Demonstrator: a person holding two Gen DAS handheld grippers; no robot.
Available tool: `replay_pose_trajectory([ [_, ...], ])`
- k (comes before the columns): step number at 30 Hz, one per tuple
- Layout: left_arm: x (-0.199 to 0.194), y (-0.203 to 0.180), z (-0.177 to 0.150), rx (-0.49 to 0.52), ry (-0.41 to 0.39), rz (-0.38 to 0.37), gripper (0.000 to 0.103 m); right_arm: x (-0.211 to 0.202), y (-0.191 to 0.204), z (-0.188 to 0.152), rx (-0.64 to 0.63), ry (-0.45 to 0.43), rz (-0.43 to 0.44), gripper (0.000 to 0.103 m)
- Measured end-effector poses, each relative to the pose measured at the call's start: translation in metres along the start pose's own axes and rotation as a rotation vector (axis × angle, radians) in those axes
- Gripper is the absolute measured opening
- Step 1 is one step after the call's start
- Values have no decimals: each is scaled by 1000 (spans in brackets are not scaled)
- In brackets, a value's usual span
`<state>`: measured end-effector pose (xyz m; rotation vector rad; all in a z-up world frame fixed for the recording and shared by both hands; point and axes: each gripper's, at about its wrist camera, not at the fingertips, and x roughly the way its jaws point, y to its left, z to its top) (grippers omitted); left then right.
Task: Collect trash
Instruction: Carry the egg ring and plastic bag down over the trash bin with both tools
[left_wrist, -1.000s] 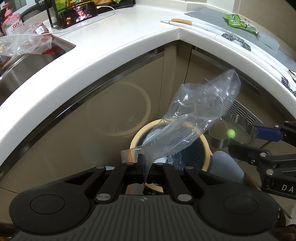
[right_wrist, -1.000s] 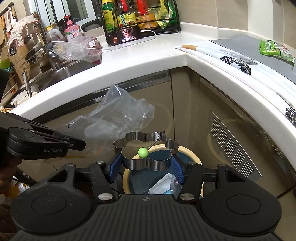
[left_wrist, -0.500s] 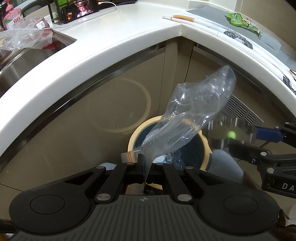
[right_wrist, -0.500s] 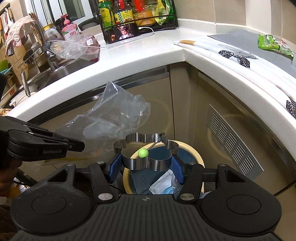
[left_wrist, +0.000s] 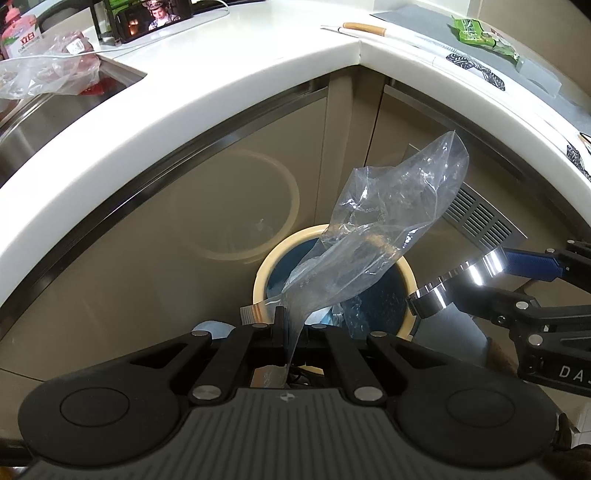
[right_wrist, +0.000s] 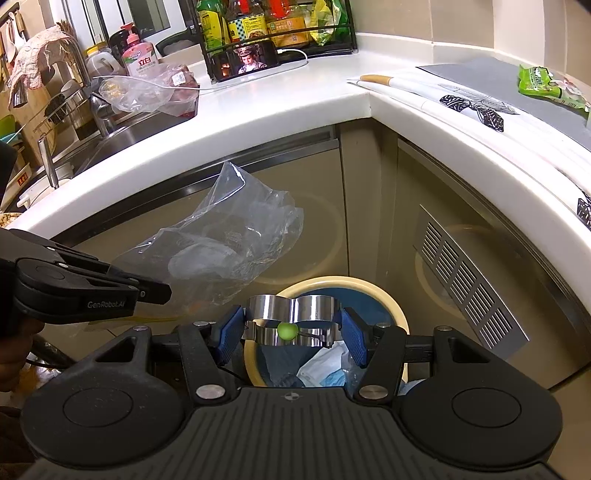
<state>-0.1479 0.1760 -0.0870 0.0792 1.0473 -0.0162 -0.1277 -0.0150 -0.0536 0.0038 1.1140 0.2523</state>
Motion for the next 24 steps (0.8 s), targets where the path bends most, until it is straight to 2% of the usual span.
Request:
replay_pose_trajectory([
  [24,22,-1,4,-9,68,-15,0,15,-3,2,9,69,26,60],
])
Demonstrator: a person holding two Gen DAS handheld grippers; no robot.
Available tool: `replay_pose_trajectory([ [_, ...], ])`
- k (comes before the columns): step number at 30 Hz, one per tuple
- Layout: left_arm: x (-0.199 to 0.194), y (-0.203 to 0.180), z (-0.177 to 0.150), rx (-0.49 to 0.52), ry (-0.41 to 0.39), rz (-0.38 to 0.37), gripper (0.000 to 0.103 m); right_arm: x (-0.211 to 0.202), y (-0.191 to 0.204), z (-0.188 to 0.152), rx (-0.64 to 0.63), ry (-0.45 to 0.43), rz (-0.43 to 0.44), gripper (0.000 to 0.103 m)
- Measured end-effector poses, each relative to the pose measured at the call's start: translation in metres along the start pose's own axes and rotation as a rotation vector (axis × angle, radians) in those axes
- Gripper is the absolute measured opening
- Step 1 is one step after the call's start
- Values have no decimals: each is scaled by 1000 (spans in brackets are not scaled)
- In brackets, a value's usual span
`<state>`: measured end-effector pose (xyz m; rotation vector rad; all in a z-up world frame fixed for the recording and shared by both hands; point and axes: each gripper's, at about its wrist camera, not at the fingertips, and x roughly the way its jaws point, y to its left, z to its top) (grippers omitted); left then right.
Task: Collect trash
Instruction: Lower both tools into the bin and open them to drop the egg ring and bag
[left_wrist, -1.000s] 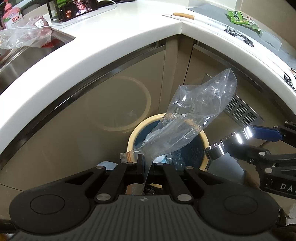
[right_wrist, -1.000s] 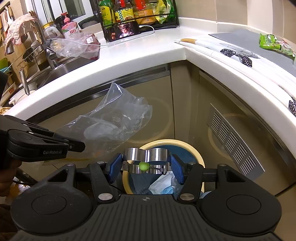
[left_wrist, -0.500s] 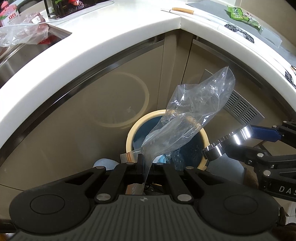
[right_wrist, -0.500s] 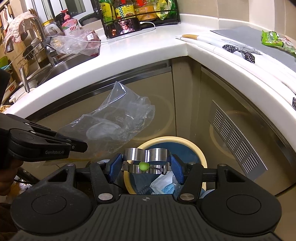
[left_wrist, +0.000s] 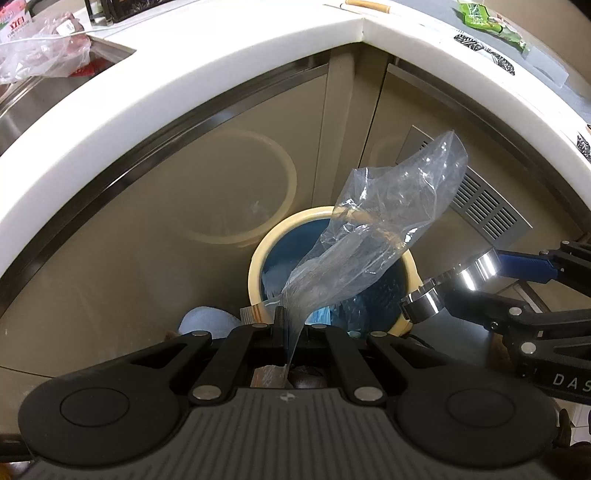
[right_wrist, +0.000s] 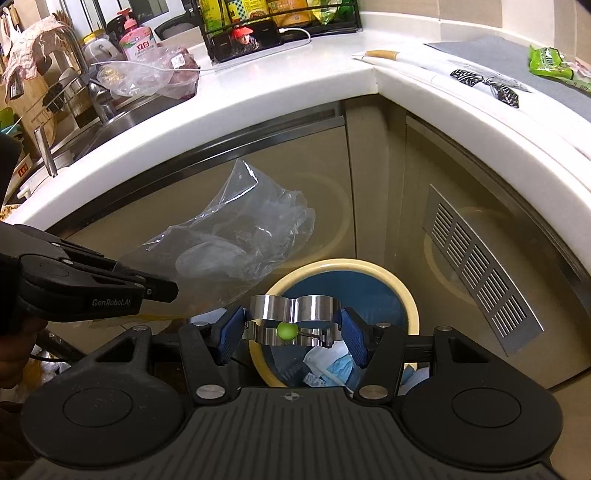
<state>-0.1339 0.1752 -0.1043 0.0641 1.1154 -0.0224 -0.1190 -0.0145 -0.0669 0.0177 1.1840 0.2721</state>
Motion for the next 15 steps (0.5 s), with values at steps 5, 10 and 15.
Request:
replay_pose_trajectory([
  [5,6,-1,1,1,17,-4,0,4,-3,2,5,14,-2,60],
  [10,14,-2,5,8,33,1,0,9,-6,3,24,26,-4,60],
  [15,22,-4,8,25,47,10,0,15,-10,3,45,40,-9,60],
])
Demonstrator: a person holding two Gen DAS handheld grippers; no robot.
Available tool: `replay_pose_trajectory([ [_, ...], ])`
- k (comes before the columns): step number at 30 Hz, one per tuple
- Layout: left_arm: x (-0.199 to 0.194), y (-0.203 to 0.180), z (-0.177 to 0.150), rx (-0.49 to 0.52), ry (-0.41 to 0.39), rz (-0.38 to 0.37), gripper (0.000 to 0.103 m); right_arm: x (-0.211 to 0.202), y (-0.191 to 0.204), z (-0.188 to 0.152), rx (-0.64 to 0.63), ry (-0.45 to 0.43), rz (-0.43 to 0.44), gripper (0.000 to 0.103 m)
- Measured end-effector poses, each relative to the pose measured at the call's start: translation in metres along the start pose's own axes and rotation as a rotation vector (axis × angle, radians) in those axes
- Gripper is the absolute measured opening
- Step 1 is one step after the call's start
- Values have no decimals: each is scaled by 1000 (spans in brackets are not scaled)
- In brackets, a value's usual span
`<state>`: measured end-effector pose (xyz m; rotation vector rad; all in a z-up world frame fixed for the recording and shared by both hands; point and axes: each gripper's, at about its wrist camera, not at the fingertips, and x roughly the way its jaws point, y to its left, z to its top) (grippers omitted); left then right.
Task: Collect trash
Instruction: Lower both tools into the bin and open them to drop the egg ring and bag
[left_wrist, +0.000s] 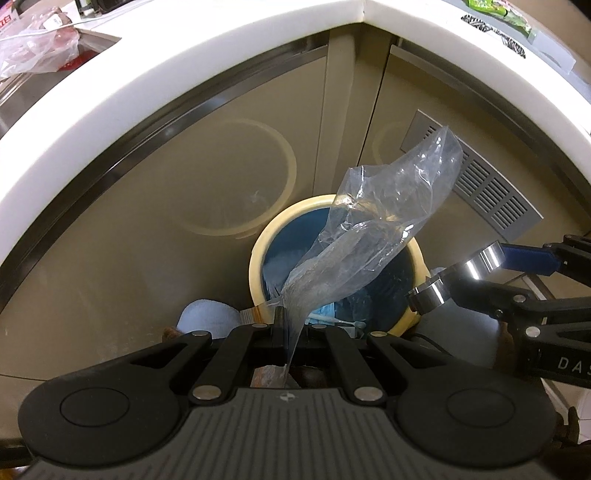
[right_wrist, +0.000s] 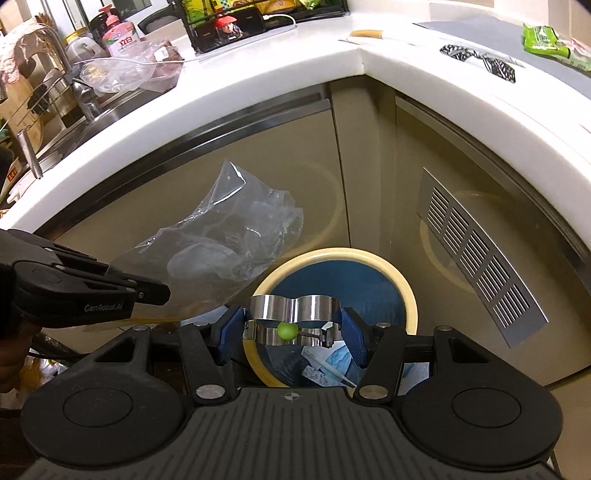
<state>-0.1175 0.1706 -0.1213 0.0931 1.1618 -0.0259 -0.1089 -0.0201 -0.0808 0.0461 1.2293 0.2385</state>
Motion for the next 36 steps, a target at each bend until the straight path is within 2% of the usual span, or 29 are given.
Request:
replay_pose_trajectory([
  [7,20,-5,7,24,39,13,0,18,-10,2,26,34,-6,60],
  [14,49,-14,25,45,94,-4,0,48,-24,3,65,78,-26,60],
  [28,141,-26,48,83,268,10,0,122,-58,13,135,155,-105,60],
  [36,168,-32,52,91,337,14,0,164,-63,15,129,223,-108,61],
])
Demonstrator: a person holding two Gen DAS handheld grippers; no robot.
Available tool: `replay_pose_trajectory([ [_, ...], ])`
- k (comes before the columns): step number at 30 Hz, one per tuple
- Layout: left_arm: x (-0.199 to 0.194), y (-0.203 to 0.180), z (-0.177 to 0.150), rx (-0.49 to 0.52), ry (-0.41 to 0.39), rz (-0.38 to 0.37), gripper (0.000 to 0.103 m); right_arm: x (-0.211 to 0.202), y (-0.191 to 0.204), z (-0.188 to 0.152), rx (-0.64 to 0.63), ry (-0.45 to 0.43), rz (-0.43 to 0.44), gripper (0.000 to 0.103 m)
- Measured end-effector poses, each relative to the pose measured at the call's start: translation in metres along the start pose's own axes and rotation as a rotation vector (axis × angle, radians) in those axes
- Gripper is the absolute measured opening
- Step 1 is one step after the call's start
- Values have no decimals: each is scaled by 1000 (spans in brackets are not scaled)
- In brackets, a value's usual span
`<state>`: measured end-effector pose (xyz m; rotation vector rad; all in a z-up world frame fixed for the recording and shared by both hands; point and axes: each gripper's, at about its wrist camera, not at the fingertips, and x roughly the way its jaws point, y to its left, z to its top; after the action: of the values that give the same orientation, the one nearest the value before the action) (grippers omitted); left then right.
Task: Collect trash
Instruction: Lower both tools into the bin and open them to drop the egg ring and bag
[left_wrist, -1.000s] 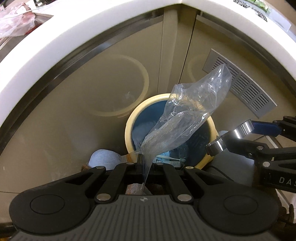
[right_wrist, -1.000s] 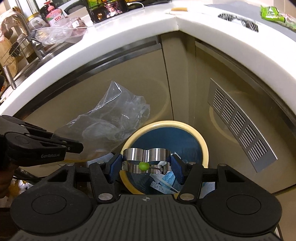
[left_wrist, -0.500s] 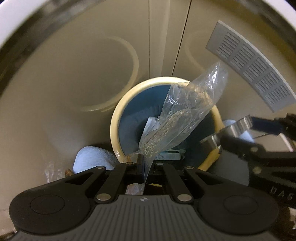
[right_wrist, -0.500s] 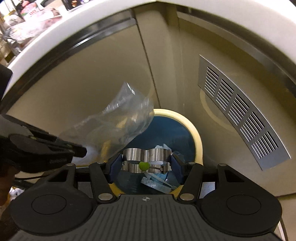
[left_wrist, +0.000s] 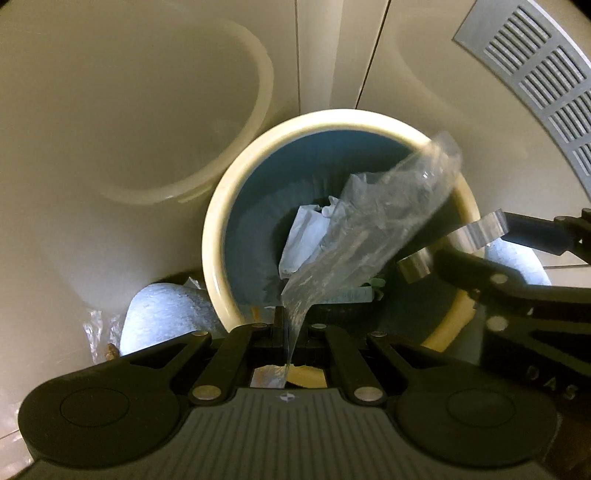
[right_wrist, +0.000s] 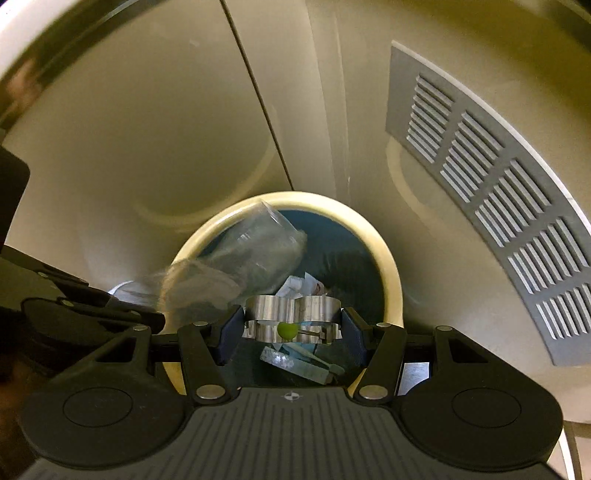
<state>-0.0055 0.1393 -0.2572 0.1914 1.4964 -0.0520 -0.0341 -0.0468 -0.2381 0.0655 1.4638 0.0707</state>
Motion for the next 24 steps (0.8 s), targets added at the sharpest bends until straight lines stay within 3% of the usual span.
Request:
replay_pose_trajectory([
  [12,22,-8,15,1,58,8,1,34,-1,4,19,56,-11,61],
  [14,22,-9,16,11,57,8,5,34,-2,5,32,49,-11,61],
  [15,21,-9,16,15,57,7,20,33,-3,6,41,46,-13,62],
  [16,20,-10,17,20,56,8,53,33,-5,6,49,43,-19,62],
  [17,20,-7,17,23,54,14,73,32,-6,7,57,34,-24,68],
  [18,22,-7,16,23,44,23,100,32,-8,7,69,27,-33,73],
  [19,18,-5,14,16,20,24,103,30,-10,7,84,21,-39,86],
  [20,14,-4,13,6,4,30,103,28,-12,8,100,15,-40,90],
  [24,3,7,10,-28,36,42,103,20,-17,7,105,25,-43,90],
])
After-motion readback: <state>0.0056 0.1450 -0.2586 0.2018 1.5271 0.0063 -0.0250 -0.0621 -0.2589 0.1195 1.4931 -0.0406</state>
